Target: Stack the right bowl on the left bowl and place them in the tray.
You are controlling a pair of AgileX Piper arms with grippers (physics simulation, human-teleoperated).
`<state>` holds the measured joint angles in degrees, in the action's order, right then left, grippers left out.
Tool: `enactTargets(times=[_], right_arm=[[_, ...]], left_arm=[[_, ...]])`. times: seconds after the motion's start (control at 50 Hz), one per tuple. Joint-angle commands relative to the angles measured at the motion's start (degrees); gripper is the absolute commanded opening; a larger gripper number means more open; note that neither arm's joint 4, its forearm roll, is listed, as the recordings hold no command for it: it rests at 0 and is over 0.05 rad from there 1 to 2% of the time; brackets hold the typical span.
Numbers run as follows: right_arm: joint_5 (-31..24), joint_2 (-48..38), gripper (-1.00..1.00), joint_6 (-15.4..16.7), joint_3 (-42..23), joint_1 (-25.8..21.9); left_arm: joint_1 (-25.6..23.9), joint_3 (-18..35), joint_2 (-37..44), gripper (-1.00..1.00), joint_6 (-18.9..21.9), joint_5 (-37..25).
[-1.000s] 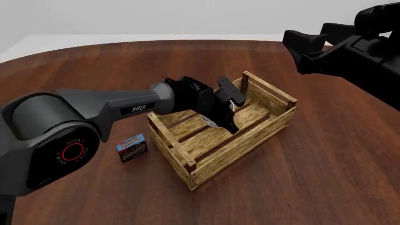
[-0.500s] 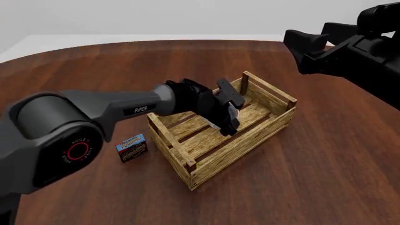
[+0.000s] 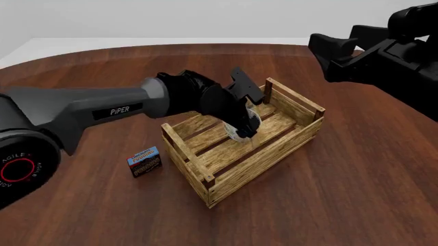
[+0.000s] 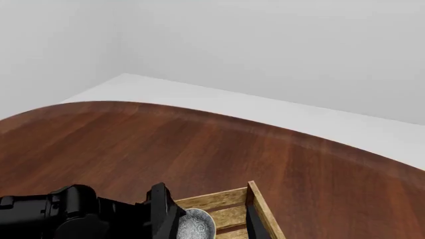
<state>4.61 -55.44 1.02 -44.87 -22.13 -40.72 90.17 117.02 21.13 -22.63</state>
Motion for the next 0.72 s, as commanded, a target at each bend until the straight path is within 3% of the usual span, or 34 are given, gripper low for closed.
enactTargets(times=[0.02, 0.3, 0.4, 0.56, 0.62, 0.68, 0.72], right_arm=[[0.4, -0.6, 1.0, 0.4, 0.1, -0.4], [0.6, -1.4, 1.0, 0.8, -0.2, -0.5], [0.7, -1.9, 1.0, 0.7, -0.4, -0.5], [0.6, -2.0, 1.0, 1.2, -0.5, -0.8], [0.4, -1.4, 1.0, 1.3, -0.4, -0.8], [0.2, -0.8, 1.0, 1.4, -0.2, -0.7], [0.2, -0.5, 1.0, 1.6, 0.0, -0.6]], left_arm=[[1.1, -4.7, -8.5, 1.0, -1.8, 1.1], [1.5, -12.5, -22.9, 1.0, -8.5, 4.9], [4.3, -15.7, -30.4, 1.0, -10.0, 6.2], [7.0, -18.8, -37.5, 1.0, -15.0, 7.6], [7.8, -20.0, -38.4, 1.0, -15.2, 8.2], [10.9, -23.2, -40.3, 1.0, -15.0, 10.6], [12.7, -27.7, -43.2, 1.0, -18.2, 14.2]])
